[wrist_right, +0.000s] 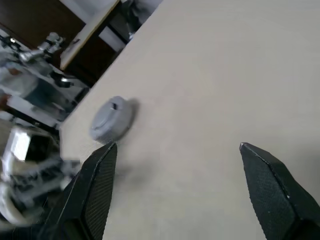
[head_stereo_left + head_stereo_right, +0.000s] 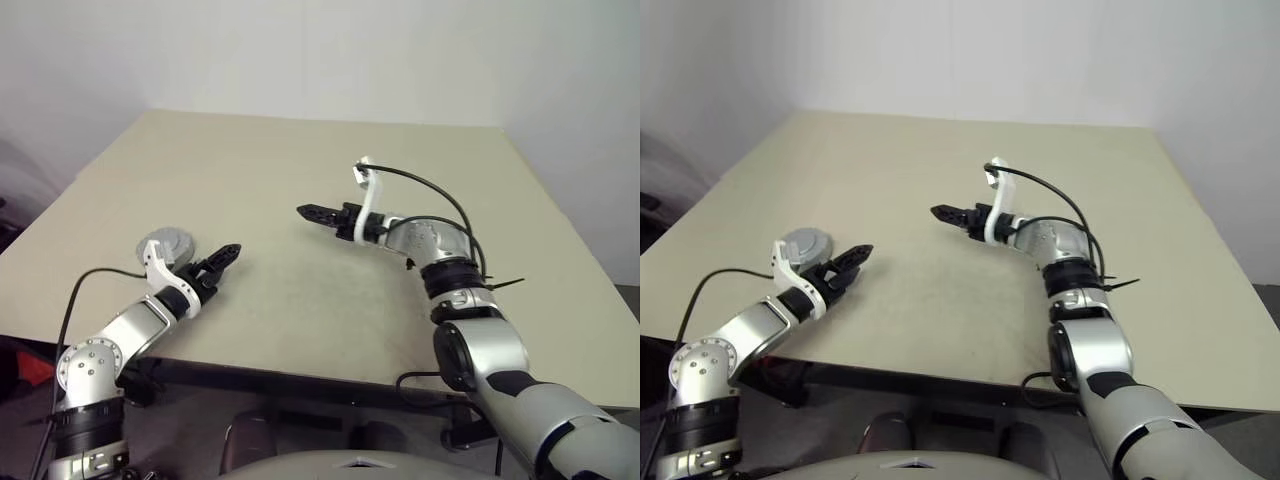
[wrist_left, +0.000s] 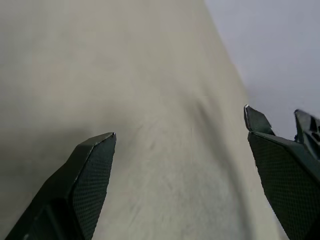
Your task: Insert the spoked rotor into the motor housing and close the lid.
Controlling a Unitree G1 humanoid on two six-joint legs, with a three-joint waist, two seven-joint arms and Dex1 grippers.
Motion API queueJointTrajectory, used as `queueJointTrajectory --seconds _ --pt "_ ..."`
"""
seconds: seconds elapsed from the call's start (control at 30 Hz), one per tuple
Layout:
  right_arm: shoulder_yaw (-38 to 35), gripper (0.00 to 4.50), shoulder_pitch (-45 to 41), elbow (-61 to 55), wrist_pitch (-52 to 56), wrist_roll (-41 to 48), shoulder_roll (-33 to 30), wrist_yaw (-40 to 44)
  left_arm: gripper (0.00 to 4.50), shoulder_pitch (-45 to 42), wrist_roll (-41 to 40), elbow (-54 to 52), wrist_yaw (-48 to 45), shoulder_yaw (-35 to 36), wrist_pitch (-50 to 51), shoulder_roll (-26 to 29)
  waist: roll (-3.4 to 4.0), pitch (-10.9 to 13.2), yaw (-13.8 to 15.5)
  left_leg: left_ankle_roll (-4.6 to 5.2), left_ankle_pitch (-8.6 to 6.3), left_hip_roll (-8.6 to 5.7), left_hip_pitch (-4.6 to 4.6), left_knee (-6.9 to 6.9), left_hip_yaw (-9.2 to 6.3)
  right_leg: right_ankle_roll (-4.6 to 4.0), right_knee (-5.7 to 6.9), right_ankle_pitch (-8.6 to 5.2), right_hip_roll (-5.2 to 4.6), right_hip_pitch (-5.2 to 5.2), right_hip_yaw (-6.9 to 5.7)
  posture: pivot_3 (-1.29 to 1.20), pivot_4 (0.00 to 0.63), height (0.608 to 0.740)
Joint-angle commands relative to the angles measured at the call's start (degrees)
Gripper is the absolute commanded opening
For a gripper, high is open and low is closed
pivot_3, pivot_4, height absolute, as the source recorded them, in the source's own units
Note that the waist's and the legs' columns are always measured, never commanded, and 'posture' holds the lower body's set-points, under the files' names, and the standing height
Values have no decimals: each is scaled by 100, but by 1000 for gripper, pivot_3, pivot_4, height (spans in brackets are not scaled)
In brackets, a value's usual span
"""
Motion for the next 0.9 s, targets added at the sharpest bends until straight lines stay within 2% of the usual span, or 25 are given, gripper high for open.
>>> queueJointTrajectory --seconds 0.03,0.23,0.5,0.63,0.9 --pt "546 4400 468 -963 -776 -221 -384 1095 4478 -247 928 -234 -693 -496 -209 323 1 0 -6 0 0 0 1 -1 2 -1 0 -1 0 -1 1 0 0 740" --pt "848 4400 857 -1205 -1303 -367 -1097 2262 4478 -477 2437 -283 -1659 -1187 -934 621 2 0 -8 5 -2 -2 -5 5 3 -3 -1 -1 -3 -3 0 0 0 740" --pt "799 4400 989 -1083 -1620 -462 -1426 2551 4478 -666 4086 -192 -2457 -1788 -2107 583 2 0 -12 19 4 -2 -2 11 3 -12 13 2 -6 -2 0 0 0 740" --pt "891 4400 1081 -1120 -1685 -517 -1631 2877 4478 -918 4401 -41 -2693 -1819 -2281 494 2 0 8 23 5 -3 -4 13 3 -14 13 3 -8 -3 -2 0 0 740" --pt "706 4400 1139 -922 -1988 -586 -1545 2735 4478 -1044 4583 -69 -2841 -1687 -2354 134 2 0 -15 24 5 -2 -6 13 4 -18 18 2 -8 -6 0 0 0 740"
